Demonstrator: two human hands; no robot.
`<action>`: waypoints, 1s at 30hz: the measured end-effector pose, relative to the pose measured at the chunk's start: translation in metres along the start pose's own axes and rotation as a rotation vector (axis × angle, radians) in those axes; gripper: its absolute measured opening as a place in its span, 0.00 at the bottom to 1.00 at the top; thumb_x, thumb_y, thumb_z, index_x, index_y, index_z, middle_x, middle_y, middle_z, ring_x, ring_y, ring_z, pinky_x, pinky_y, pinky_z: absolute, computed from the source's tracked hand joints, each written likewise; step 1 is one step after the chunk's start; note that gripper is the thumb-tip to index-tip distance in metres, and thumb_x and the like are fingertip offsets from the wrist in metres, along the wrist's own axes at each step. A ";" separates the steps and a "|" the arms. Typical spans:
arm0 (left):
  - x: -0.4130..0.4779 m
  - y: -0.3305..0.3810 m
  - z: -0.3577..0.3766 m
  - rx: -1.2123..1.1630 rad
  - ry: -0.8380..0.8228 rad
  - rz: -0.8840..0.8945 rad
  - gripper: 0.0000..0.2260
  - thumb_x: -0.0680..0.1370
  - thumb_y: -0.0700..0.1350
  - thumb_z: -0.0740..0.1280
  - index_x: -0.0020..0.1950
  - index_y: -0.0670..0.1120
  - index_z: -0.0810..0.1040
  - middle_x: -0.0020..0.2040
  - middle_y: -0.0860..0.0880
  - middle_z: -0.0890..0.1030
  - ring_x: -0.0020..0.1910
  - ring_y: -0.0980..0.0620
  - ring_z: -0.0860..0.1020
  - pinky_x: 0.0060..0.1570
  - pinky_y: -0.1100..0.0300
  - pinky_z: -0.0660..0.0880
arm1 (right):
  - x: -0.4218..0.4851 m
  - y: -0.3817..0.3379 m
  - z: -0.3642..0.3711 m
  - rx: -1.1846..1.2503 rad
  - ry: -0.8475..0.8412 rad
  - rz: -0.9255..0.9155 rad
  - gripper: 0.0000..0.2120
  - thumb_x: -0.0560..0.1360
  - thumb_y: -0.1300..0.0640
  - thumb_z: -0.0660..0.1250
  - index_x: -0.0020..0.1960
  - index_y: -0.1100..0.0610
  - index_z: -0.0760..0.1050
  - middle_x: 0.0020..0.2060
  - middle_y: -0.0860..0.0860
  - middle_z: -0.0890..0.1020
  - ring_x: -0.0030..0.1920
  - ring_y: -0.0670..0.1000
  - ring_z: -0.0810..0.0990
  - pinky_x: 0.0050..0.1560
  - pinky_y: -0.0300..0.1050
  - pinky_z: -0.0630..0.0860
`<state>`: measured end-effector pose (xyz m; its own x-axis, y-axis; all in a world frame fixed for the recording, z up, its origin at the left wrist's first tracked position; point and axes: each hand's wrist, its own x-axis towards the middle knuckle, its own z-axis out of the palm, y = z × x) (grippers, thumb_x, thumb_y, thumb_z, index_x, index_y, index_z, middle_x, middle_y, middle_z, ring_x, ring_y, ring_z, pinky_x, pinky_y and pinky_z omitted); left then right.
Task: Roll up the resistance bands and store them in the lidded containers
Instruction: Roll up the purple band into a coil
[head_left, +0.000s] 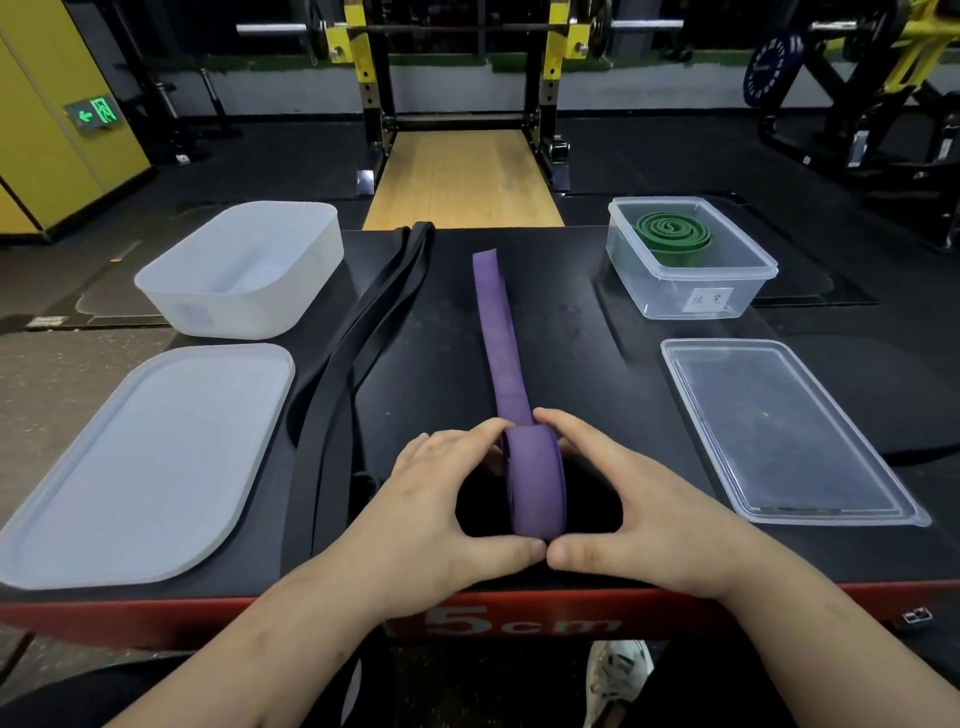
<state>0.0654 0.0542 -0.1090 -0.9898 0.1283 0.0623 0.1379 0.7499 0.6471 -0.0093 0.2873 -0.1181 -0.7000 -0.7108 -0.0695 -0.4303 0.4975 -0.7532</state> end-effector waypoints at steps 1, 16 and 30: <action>0.000 0.000 0.000 -0.004 -0.007 -0.004 0.40 0.68 0.67 0.75 0.74 0.70 0.58 0.66 0.69 0.68 0.70 0.69 0.60 0.74 0.57 0.61 | 0.000 0.000 0.001 -0.004 -0.002 -0.004 0.48 0.66 0.31 0.77 0.77 0.24 0.51 0.73 0.32 0.69 0.76 0.37 0.64 0.77 0.52 0.65; -0.001 0.007 -0.003 -0.021 -0.040 -0.028 0.40 0.68 0.64 0.76 0.74 0.70 0.57 0.64 0.68 0.70 0.65 0.79 0.56 0.78 0.50 0.58 | 0.004 0.002 0.001 0.039 0.051 -0.010 0.42 0.69 0.30 0.72 0.79 0.37 0.62 0.72 0.36 0.71 0.76 0.41 0.68 0.76 0.50 0.66; 0.001 0.000 -0.005 -0.016 -0.113 -0.037 0.47 0.66 0.69 0.76 0.78 0.66 0.55 0.67 0.77 0.59 0.72 0.72 0.55 0.78 0.52 0.58 | 0.002 0.000 -0.004 0.050 0.038 -0.006 0.44 0.65 0.35 0.79 0.76 0.32 0.64 0.72 0.35 0.73 0.74 0.39 0.70 0.75 0.50 0.68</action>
<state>0.0645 0.0510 -0.1053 -0.9836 0.1737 -0.0477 0.0997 0.7452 0.6593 -0.0130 0.2883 -0.1159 -0.7191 -0.6937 -0.0409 -0.4060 0.4671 -0.7854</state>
